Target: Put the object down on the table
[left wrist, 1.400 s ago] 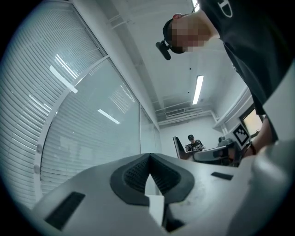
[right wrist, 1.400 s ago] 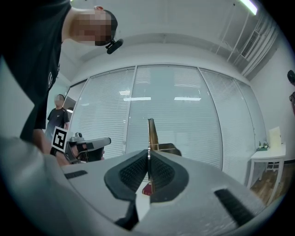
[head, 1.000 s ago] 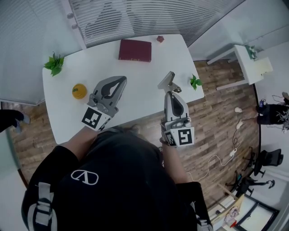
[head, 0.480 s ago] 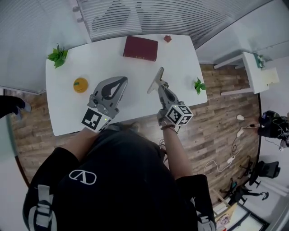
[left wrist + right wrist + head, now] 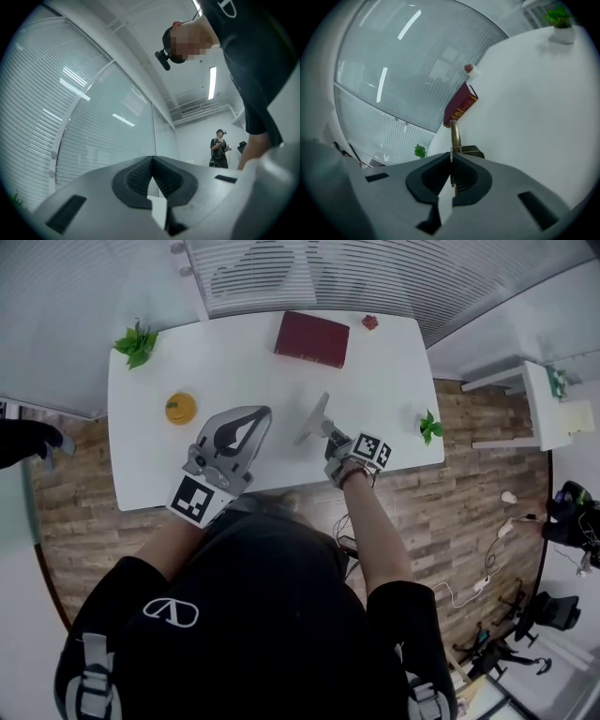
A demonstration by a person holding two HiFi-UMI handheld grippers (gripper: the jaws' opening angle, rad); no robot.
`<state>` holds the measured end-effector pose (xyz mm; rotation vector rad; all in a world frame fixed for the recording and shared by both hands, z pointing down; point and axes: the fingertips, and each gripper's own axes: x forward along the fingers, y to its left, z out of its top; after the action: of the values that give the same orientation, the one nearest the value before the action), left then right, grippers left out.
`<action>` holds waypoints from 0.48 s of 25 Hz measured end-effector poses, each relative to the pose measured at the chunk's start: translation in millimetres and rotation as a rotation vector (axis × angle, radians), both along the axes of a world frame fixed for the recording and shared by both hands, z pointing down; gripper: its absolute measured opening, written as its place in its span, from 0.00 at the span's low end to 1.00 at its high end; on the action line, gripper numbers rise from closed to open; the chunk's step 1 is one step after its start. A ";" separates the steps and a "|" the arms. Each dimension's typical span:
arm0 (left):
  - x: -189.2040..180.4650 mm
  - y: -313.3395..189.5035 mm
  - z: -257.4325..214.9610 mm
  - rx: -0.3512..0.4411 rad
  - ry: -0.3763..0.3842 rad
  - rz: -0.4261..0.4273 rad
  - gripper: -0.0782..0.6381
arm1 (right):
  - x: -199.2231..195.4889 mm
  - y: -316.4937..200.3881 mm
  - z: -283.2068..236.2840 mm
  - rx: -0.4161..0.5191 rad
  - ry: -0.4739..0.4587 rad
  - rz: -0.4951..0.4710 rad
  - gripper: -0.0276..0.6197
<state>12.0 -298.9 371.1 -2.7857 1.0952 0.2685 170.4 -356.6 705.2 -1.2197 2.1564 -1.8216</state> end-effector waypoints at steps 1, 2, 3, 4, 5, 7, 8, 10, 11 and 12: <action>-2.0 0.2 -0.7 -0.001 0.003 -0.006 0.12 | -1.9 0.2 9.9 -0.037 -0.006 -0.009 0.05; -4.2 0.3 -1.6 0.000 0.005 -0.012 0.12 | -3.7 0.3 18.8 -0.070 -0.008 -0.018 0.05; -6.3 0.5 -2.5 0.003 0.006 -0.018 0.12 | -5.1 -0.1 26.5 -0.097 -0.007 -0.025 0.05; -8.3 0.6 -3.3 0.008 0.005 -0.022 0.12 | -6.2 -0.9 33.0 -0.119 -0.007 -0.031 0.05; -10.2 0.5 -3.8 0.012 0.004 -0.026 0.12 | -7.0 -1.8 38.8 -0.139 -0.009 -0.036 0.05; -13.7 -0.7 -4.0 0.015 0.002 -0.036 0.12 | -8.7 -2.8 48.8 -0.175 -0.013 -0.048 0.05; -15.3 -1.5 -4.5 0.017 0.002 -0.041 0.12 | -9.7 -2.7 53.3 -0.193 -0.014 -0.056 0.05; -17.9 -3.1 -5.9 0.021 0.004 -0.051 0.12 | -11.2 -1.7 62.1 -0.228 -0.019 -0.060 0.05; -18.7 -3.9 -6.6 0.022 0.005 -0.055 0.12 | -11.2 -0.8 66.5 -0.247 -0.024 -0.056 0.05; -19.1 -4.6 -7.5 0.024 0.005 -0.058 0.12 | -10.8 0.2 70.1 -0.265 -0.033 -0.050 0.05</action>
<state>-7.1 -303.4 363.6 -2.7290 1.1642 0.2808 159.5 -356.4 775.3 -1.1799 1.9937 -2.1884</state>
